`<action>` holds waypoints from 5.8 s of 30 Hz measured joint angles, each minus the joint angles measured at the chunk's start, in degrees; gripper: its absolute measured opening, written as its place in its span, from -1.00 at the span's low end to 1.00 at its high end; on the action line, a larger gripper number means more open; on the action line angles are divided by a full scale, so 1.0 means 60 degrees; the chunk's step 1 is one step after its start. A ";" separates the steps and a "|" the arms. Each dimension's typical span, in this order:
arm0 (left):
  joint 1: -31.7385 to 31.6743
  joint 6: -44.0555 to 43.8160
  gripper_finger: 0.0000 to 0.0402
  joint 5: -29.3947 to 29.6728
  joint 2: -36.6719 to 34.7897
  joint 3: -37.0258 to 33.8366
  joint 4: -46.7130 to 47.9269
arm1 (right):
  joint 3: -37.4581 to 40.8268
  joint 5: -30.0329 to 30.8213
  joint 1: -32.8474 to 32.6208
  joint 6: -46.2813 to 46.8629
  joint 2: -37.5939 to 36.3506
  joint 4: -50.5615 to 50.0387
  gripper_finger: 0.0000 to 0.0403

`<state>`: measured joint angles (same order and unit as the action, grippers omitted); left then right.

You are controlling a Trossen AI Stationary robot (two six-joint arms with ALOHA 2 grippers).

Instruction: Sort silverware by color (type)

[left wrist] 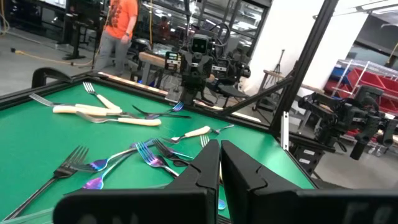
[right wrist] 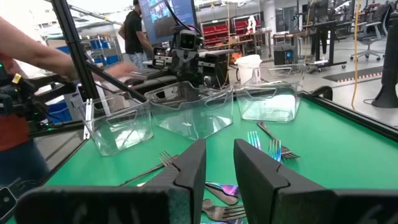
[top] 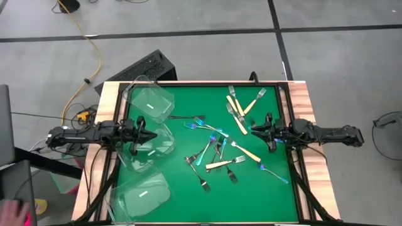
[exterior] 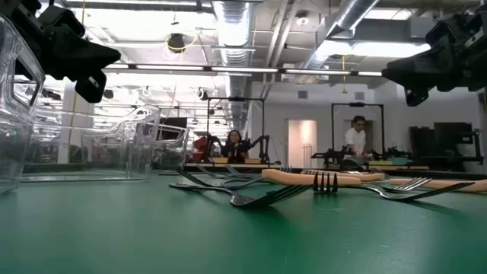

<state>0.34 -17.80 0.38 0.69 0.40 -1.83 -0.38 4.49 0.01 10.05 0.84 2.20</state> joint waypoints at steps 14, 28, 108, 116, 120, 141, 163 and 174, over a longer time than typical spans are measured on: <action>0.0002 0.0002 -1.00 0.0000 0.0000 0.0001 0.0000 | 0.0000 0.0000 0.0002 -0.0001 -0.0003 0.0000 -0.45; 0.0000 0.0000 -1.00 0.0003 0.0002 0.0000 0.0000 | 0.0000 0.0000 0.0000 0.0002 -0.0001 -0.0001 -0.45; 0.0004 -0.2291 -0.61 0.4970 0.1241 0.2517 -0.5620 | -0.6409 0.3282 0.0477 0.1623 0.3307 -0.1946 0.11; 0.0003 -0.1537 -0.27 0.3992 0.3776 0.5783 -0.2060 | -0.8647 0.3931 0.0554 0.1659 0.5798 -0.5236 0.20; 0.0000 -0.1353 -0.17 0.3984 0.5166 0.7914 0.0929 | -0.9387 0.4045 0.1004 0.1345 0.6740 -0.6221 0.17; -0.0572 -0.1321 -0.14 0.1619 0.7391 1.1278 0.6745 | -1.0014 0.2681 0.3366 0.3609 0.8309 -1.2808 0.15; -0.1204 -0.0898 -0.14 -0.0374 0.7882 1.1275 0.6280 | -0.7377 0.0583 0.2128 0.5183 0.9156 -1.1589 0.15; -0.1453 -0.0142 -0.14 -0.1300 0.8961 1.1267 0.6094 | -0.6152 0.0200 0.1365 0.5886 0.9431 -1.0483 0.15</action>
<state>-8.38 -18.65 -7.42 54.45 68.01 34.74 -37.30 5.69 8.20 45.36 57.43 -60.70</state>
